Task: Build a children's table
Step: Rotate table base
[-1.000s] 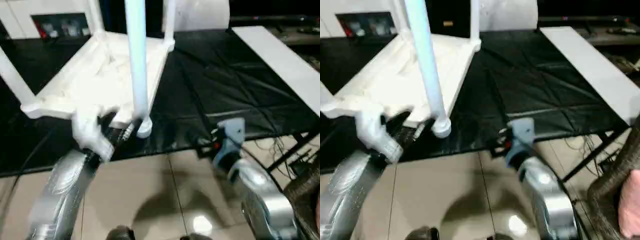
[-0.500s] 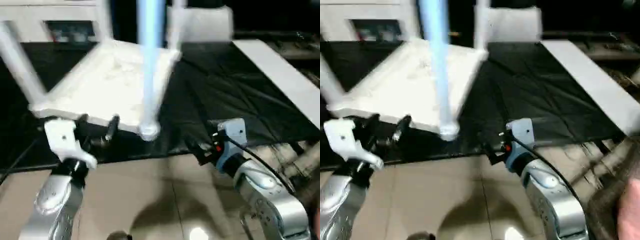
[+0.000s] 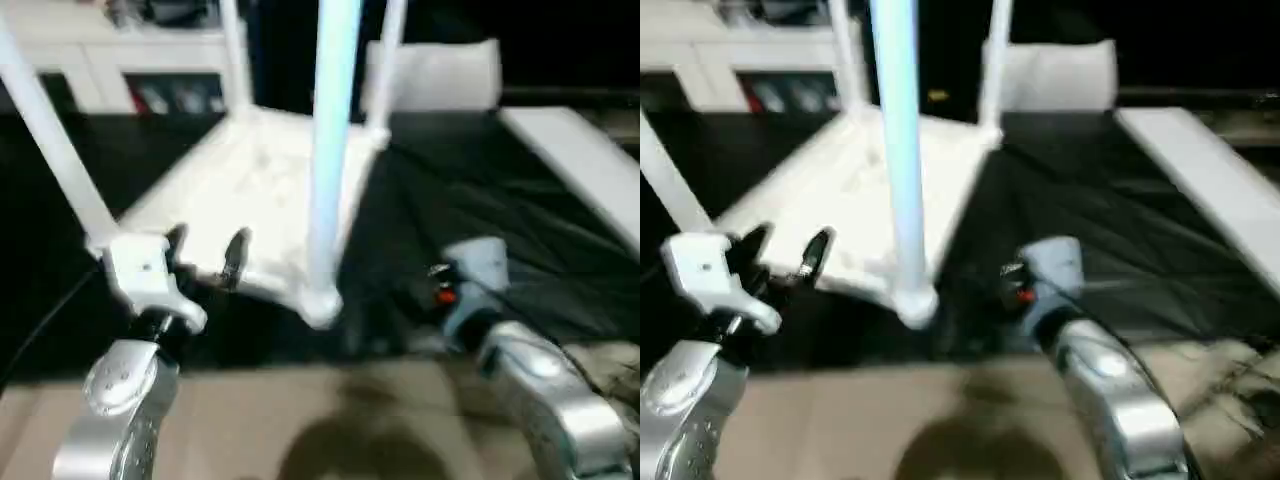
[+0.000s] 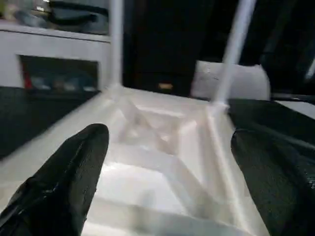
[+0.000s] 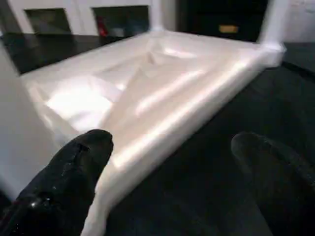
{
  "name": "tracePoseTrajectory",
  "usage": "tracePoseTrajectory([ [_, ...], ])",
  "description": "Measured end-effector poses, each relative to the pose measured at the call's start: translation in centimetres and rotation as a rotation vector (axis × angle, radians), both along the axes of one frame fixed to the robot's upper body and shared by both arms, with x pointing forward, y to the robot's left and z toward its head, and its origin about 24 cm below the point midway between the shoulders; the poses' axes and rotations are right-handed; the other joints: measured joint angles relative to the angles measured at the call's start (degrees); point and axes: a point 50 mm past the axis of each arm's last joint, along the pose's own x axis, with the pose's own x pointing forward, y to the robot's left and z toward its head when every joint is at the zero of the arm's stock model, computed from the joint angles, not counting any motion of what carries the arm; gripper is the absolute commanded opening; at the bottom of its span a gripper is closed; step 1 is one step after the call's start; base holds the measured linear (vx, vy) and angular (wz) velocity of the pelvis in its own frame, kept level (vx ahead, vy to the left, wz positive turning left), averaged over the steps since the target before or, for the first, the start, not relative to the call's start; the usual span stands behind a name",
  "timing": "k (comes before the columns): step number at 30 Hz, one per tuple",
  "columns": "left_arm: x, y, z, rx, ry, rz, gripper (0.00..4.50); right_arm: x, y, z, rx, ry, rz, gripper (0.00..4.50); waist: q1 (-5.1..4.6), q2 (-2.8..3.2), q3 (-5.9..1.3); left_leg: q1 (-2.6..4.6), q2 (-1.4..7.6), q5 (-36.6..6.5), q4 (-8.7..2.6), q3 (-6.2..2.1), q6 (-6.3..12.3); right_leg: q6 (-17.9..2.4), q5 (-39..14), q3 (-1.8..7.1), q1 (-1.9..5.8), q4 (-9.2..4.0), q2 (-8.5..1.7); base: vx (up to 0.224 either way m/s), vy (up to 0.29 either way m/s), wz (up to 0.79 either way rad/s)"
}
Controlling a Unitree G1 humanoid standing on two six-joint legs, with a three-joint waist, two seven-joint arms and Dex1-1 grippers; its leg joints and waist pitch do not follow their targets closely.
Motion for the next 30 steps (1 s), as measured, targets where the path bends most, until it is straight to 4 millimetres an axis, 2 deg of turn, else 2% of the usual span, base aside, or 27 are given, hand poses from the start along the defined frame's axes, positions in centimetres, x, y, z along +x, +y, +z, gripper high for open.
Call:
tracePoseTrajectory([
  [1, -0.1, 0.4, -0.2, 0.007, 0.008, 0.016, 4.40, -0.1, 0.7, -0.1, 0.013, 0.007, 0.024, 4.50, -0.38, -0.37, 0.09, 0.28, -0.80, -0.8, 0.25, -0.16, 0.21, -1.2, -1.2, 0.20, -0.22, 1.53, -0.29, 0.249, 0.044, 0.08],
  [2, -0.2, 1.0, -0.2, 0.016, 0.009, 0.037, 4.40, -0.2, 1.4, 0.0, 0.023, 0.005, 0.059, 4.50, -0.88, -1.72, -0.07, 0.52, -1.41, -1.3, 0.23, -0.09, 0.52, -1.8, -2.0, 0.29, -1.73, 4.32, -0.75, 0.249, 0.044, 0.08],
  [3, -0.2, 1.2, -0.4, 0.027, 0.021, 0.043, 4.40, -0.3, 1.7, -0.1, 0.028, 0.009, 0.076, 4.50, -1.73, -2.33, -0.18, 0.90, -1.66, -2.1, 0.39, -0.20, 0.74, -1.0, -2.1, 0.24, -4.97, 9.14, -0.50, 0.247, -0.008, 0.14],
  [4, -0.2, 1.2, -0.5, 0.032, 0.027, 0.038, 4.40, -0.3, 1.5, -0.2, 0.023, 0.012, 0.072, 4.50, -2.55, -2.40, -0.25, 1.29, -2.39, -2.6, 0.43, -1.22, 1.41, 0.1, -2.1, 0.11, -6.99, 11.00, -0.38, 0.197, -0.007, 0.36],
  [5, -0.1, 0.9, -0.5, 0.031, 0.025, 0.027, 4.40, -0.3, 1.2, -0.2, 0.019, 0.013, 0.059, 4.50, -3.65, -2.67, -0.31, 1.63, -3.27, -3.0, 0.40, -2.07, 1.96, 0.5, -1.8, 0.54, -8.87, 11.27, -0.51, 0.197, -0.007, 0.36],
  [6, 0.0, 0.5, -0.3, 0.032, 0.017, 0.006, 4.40, -0.4, 0.8, -0.3, 0.014, 0.015, 0.043, 4.50, -4.40, -3.61, -0.40, 2.17, -4.71, -3.5, 0.38, -2.28, 2.46, 0.7, -0.9, 2.16, -10.89, 9.44, -0.97, 0.171, -0.007, 0.62],
  [7, 0.1, 0.2, -0.2, 0.032, 0.008, -0.015, 4.40, -0.3, 0.6, -0.2, 0.020, 0.011, 0.029, 4.50, -4.59, -4.88, -0.22, 2.88, -6.31, -3.8, 0.39, -2.25, 2.43, 0.3, 2.3, 3.72, -10.92, 5.70, -1.94, 0.140, -0.059, 0.62],
  [8, 0.1, -0.1, -0.3, 0.025, 0.015, -0.033, 4.40, -0.4, 0.3, -0.3, 0.025, 0.014, 0.010, 4.50, -4.28, -6.01, -0.27, 3.07, -6.99, -4.7, 1.31, -2.07, 2.55, 0.2, 4.2, 4.77, -10.03, 5.80, -2.17, 0.140, -0.059, 0.62],
  [9, 0.0, -0.6, -0.6, 0.013, 0.027, -0.068, 4.40, -0.3, -0.2, -0.3, 0.020, 0.013, -0.013, 4.50, -2.82, -4.31, 0.03, 3.47, -6.33, -6.3, 3.42, -1.50, 5.45, -0.3, 3.8, 5.13, -8.84, 5.15, -1.35, 0.157, -0.062, 0.32],
  [10, -0.1, -0.6, -0.7, 0.012, 0.032, -0.085, 4.40, -0.2, -0.5, -0.2, 0.013, 0.010, -0.026, 4.50, -2.01, -3.58, 0.30, 2.84, -6.00, -6.5, 5.32, -1.79, 5.67, -0.5, 3.6, 5.12, -7.80, 4.37, -1.15, 0.192, -0.002, 0.10],
  [11, -0.1, -0.6, -0.6, 0.020, 0.030, -0.109, 4.40, -0.2, -0.6, -0.2, 0.007, 0.007, -0.034, 4.50, -1.14, -2.91, 0.21, 2.07, -6.03, -6.0, 6.35, -1.72, 4.82, -0.6, 3.6, 5.15, -6.93, 3.69, -1.13, 0.192, -0.002, 0.10],
  [12, 0.0, -0.6, -0.4, 0.029, 0.021, -0.147, 4.40, -0.2, -0.7, -0.1, 0.003, -0.007, -0.037, 4.50, -0.01, -2.36, -0.02, 1.28, -5.50, -4.9, 4.78, -1.79, 3.33, -0.8, 3.5, 5.14, -6.35, 3.35, -1.03, 0.174, 0.028, 0.10],
  [13, 0.0, -0.6, -0.2, 0.029, 0.015, -0.164, 4.40, -0.1, -0.7, 0.1, 0.002, -0.017, -0.037, 4.50, 0.54, -1.51, -0.32, 0.63, -4.12, -2.6, 1.65, -1.90, 2.66, -0.8, 3.3, 4.65, -6.27, 3.44, -0.42, 0.125, 0.043, 0.03],
  [14, 0.1, -0.4, -0.2, 0.033, 0.014, -0.174, 4.40, -0.1, -0.7, 0.1, 0.003, -0.023, -0.037, 4.50, 1.00, -0.67, -0.67, 0.12, -3.25, -1.7, 1.49, -1.86, -0.61, -0.3, 2.9, 4.36, -6.68, 4.36, -0.12, 0.125, 0.043, 0.03],
  [16, 0.2, 0.2, -0.9, 0.055, 0.058, -0.199, 4.40, -0.1, 0.0, 0.0, 0.016, -0.023, -0.012, 4.50, 1.55, -1.14, -0.91, -0.69, -3.40, -2.0, 2.05, -2.13, -0.41, -0.3, 3.3, 4.71, -8.25, 4.75, -0.15, 0.125, 0.060, 0.04],
  [17, 0.3, 0.5, -1.4, 0.071, 0.092, -0.219, 4.40, -0.1, 0.1, 0.0, 0.018, -0.025, -0.009, 4.50, 1.52, -1.14, -0.93, -0.79, -3.51, -2.0, 2.01, -2.11, -0.41, -0.1, 3.5, 4.74, -8.40, 4.68, -0.23, 0.117, 0.059, 0.04],
  [19, 0.5, 0.7, -1.8, 0.117, 0.127, -0.302, 4.40, -0.1, -0.3, 0.2, -0.006, -0.040, -0.014, 4.50, 1.55, -1.10, -0.90, -1.03, -3.88, -1.9, 1.74, -1.67, -0.45, 0.8, 3.2, 4.72, -7.92, 3.63, -0.78, 0.028, 0.022, -0.01],
  [20, 0.7, 0.5, -1.6, 0.138, 0.128, -0.344, 4.40, -0.1, -0.4, 0.2, -0.013, -0.043, -0.015, 4.50, 1.49, -1.01, -0.83, -1.21, -3.90, -1.7, 1.64, -1.54, -0.48, 1.2, 3.5, 4.74, -8.02, 3.57, -0.86, 0.000, 0.000, 0.00],
  [23, 1.3, 0.0, -1.2, 0.200, 0.139, -0.506, 4.40, -0.3, -0.5, 0.1, -0.032, -0.044, 0.032, 4.50, 1.16, -0.82, -0.58, -0.83, -3.84, -1.6, 1.04, -1.29, -0.94, 0.6, 3.7, 4.78, -7.89, 3.44, -0.98, -0.061, -0.004, 0.00],
  [24, 1.4, -0.1, -1.1, 0.229, 0.164, -0.615, 4.40, -0.3, -0.6, 0.2, -0.044, -0.047, 0.056, 4.50, 0.71, -0.96, -0.31, -0.15, -3.65, -1.3, 0.28, -0.50, -0.83, 0.4, 3.9, 4.81, -7.64, 3.45, -1.27, -0.100, -0.017, 0.01],
  [27, 1.3, 0.0, -1.2, 0.267, 0.213, -0.768, 4.40, -0.4, -1.0, 0.3, -0.074, -0.057, 0.094, 4.50, 0.04, -1.24, 0.15, 0.70, -3.13, -1.2, -0.38, 0.61, -0.98, 0.4, 4.0, 4.69, -7.64, 3.51, -1.61, -0.092, -0.030, -0.01],
  [30, 1.3, -0.4, -1.4, 0.304, 0.281, -0.968, 4.40, -0.7, -1.5, 0.1, -0.126, -0.044, 0.164, 4.50, 0.05, -1.45, 0.28, 0.83, -2.92, -1.0, -0.77, 1.03, -1.22, 0.1, 4.2, 4.68, -7.71, 3.52, -1.65, -0.051, -0.017, -0.04],
])
